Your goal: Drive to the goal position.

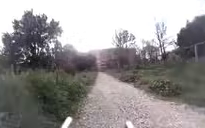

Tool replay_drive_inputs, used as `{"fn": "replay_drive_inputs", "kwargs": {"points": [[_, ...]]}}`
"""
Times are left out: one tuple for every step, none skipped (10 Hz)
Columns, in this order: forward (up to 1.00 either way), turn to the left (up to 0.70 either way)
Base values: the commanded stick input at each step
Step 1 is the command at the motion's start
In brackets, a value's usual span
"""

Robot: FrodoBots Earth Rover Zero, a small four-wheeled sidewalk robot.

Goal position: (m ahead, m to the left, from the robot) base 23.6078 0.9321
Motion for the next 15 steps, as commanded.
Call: {"fn": "replay_drive_inputs", "kwargs": {"points": [[0.70, 0.00], [0.70, 0.00], [0.70, 0.00], [0.70, 0.00], [0.70, 0.00], [0.70, 0.00], [0.70, 0.00], [0.70, 0.00], [0.70, 0.00], [0.70, 0.00], [0.70, 0.00], [0.70, 0.00], [0.70, 0.00], [0.70, 0.00], [0.70, 0.00]]}}
